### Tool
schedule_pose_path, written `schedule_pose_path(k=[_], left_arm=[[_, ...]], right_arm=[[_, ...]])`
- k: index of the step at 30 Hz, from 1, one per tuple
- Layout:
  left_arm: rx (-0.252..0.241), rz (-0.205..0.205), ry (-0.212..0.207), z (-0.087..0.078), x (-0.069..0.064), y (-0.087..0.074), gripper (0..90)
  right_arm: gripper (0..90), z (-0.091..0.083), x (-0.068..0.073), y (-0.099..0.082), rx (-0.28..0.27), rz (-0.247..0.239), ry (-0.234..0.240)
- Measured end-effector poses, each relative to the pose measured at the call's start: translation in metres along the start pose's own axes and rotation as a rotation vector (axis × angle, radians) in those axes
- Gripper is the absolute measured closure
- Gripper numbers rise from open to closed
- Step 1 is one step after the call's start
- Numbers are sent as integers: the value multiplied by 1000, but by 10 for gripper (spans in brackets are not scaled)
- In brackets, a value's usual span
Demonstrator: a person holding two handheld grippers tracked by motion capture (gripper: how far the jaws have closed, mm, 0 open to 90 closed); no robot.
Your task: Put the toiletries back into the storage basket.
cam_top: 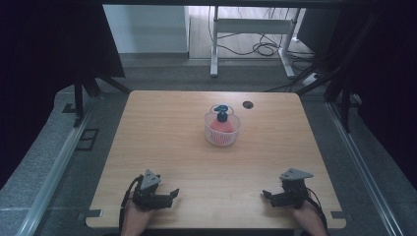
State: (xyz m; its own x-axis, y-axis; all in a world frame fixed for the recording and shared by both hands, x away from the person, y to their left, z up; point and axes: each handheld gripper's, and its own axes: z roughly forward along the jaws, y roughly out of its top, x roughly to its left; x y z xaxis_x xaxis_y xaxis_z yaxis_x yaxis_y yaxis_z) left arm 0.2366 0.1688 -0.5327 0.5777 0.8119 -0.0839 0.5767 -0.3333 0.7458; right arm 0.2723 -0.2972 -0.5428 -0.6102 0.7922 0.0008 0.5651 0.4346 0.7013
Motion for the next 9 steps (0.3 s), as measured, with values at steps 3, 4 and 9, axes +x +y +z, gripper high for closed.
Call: schedule_pose_path(k=[3, 4, 9], left_arm=[[42, 22, 4, 5, 0, -3, 126], [42, 22, 4, 5, 0, -3, 126], [82, 38, 5, 10, -1, -5, 124]], right_arm=[[0, 0, 0, 0, 0, 0, 0], [0, 0, 0, 0, 0, 0, 0], [0, 0, 0, 0, 0, 1, 0]])
